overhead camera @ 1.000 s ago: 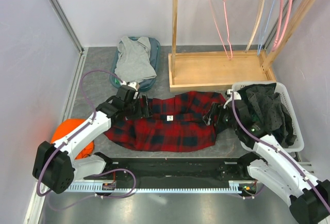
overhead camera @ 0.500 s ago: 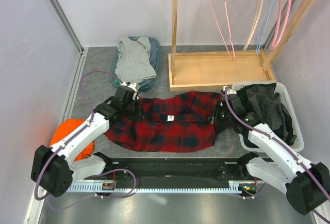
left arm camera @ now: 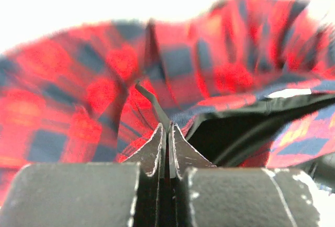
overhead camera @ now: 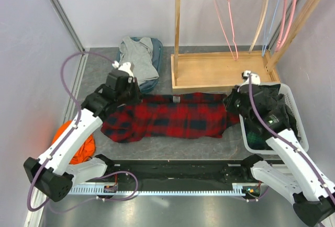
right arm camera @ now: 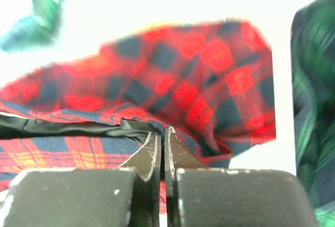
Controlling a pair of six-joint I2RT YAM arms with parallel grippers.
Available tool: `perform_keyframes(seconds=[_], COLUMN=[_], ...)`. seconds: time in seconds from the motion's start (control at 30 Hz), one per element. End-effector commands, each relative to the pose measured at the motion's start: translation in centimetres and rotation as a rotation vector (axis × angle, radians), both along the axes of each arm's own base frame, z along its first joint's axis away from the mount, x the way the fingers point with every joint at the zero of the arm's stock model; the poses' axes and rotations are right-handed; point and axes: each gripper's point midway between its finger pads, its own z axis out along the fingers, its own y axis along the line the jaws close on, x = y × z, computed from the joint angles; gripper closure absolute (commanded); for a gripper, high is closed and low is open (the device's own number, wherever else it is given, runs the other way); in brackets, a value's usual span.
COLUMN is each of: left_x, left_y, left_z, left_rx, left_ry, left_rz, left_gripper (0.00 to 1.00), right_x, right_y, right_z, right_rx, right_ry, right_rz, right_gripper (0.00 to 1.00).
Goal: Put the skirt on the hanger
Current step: Adjust the skirt at the center of the board.
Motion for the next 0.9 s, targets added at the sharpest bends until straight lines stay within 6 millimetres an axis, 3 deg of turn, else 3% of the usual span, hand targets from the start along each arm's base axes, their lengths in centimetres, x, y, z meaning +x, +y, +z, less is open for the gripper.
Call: perform_keyframes(seconds=[0.0, 0.03, 0.07, 0.13, 0.17, 0.23, 0.27, 0.4, 0.5, 0.53, 0.57, 0.6, 0.63, 0.67, 0.73, 0.77, 0.83, 0.87], left_x=[3.2, 3.5, 3.7, 3.9, 3.7, 3.4, 2.9, 0.8, 0.0, -0.6, -0.2, -0.2, -0.6, -0.1, -0.5, -0.8, -1.2, -1.9], left_y=[2.4, 2.7, 2.8, 3.3, 3.7, 4.6, 5.2, 7.8, 7.9, 7.6, 7.0, 6.7, 6.0, 5.1, 3.5, 2.9, 1.6, 1.4], left_z=[10.4, 11.8, 14.9, 17.5, 20.4, 22.3, 24.3, 27.7, 27.2, 26.9, 24.6, 23.3, 22.0, 18.0, 13.9, 9.3, 5.9, 2.2], left_rx=[0.064, 0.070, 0.046, 0.062, 0.044, 0.079, 0.073, 0.092, 0.066, 0.042, 0.040, 0.031, 0.009, 0.012, -0.025, -0.028, -0.076, -0.078], left_ry=[-0.287, -0.320, -0.383, -0.440, -0.502, -0.549, -0.592, -0.688, -0.684, -0.684, -0.639, -0.620, -0.601, -0.518, -0.425, -0.328, -0.256, -0.173], left_rz=[0.083, 0.096, 0.107, 0.113, 0.121, 0.131, 0.147, 0.200, 0.196, 0.175, 0.162, 0.151, 0.118, 0.099, 0.041, 0.036, -0.001, 0.004], left_gripper=[0.98, 0.98, 0.98, 0.98, 0.98, 0.98, 0.98, 0.98, 0.98, 0.98, 0.98, 0.98, 0.98, 0.98, 0.98, 0.98, 0.98, 0.98], right_x=[2.6, 2.8, 2.9, 3.2, 3.1, 2.9, 2.5, 0.8, 0.1, 0.0, 0.5, 0.1, 0.8, 0.7, 0.4, 0.4, -0.3, -0.7], right_y=[-2.2, -2.2, -2.2, -2.1, -2.2, -2.0, -2.1, -2.2, -1.8, -1.2, -0.5, -0.2, 0.6, 1.4, 1.8, 2.0, 1.9, 1.7], right_z=[10.3, 11.6, 14.2, 16.7, 19.3, 21.3, 23.2, 26.9, 26.8, 26.1, 23.7, 22.6, 18.3, 16.4, 12.3, 7.4, 3.7, 0.1], right_rx=[-0.018, -0.012, 0.005, 0.003, 0.021, 0.028, 0.044, 0.071, 0.088, 0.101, 0.106, 0.121, 0.109, 0.142, 0.156, 0.141, 0.162, 0.146], right_ry=[-0.286, -0.320, -0.377, -0.429, -0.483, -0.519, -0.561, -0.650, -0.660, -0.648, -0.602, -0.586, -0.499, -0.455, -0.378, -0.280, -0.217, -0.153], right_rz=[-0.110, -0.109, -0.106, -0.093, -0.094, -0.072, -0.067, -0.028, 0.011, 0.038, 0.056, 0.073, 0.093, 0.112, 0.123, 0.114, 0.092, 0.080], right_gripper=[1.00, 1.00, 1.00, 1.00, 1.00, 1.00, 1.00, 1.00, 1.00, 1.00, 1.00, 1.00, 1.00, 1.00, 1.00, 1.00, 1.00, 1.00])
